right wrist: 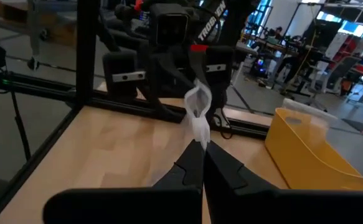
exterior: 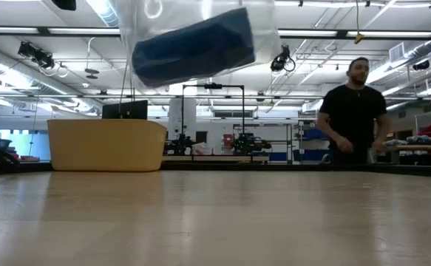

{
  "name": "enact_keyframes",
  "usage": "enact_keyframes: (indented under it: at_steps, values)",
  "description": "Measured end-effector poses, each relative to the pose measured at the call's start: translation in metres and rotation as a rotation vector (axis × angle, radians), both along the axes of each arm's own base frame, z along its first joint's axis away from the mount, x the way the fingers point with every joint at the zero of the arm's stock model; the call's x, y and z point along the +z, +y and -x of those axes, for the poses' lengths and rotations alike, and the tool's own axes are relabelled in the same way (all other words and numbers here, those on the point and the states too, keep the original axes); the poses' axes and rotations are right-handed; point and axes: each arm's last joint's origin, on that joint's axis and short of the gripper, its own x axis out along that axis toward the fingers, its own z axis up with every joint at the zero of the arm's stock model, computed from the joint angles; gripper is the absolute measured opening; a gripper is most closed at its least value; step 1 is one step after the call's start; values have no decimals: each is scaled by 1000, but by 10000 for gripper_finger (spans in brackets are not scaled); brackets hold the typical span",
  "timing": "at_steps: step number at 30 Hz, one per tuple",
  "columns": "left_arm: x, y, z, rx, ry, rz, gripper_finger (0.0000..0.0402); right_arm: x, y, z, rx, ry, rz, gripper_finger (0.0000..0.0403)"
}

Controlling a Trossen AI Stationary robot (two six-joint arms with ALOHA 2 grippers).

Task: Roll bandage
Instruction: Close the transparent zip bag

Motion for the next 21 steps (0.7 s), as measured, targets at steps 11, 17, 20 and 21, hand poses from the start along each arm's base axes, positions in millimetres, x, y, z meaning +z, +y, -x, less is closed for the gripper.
enact_keyframes:
  at_steps: [11, 17, 20, 21]
  values:
    - [6, -13, 14, 0, 39, -10, 113, -3, -1, 0, 10, 26, 15, 0]
    - [35, -18, 23, -69, 84, -6, 119, -4, -3, -1, 12, 38, 3, 0]
    - [49, -19, 21, -173, 167, 33, 119, -4, -7, -5, 36, 43, -29, 0]
    - [54, -17, 17, -188, 195, 63, 118, -5, -9, -6, 38, 46, -41, 0]
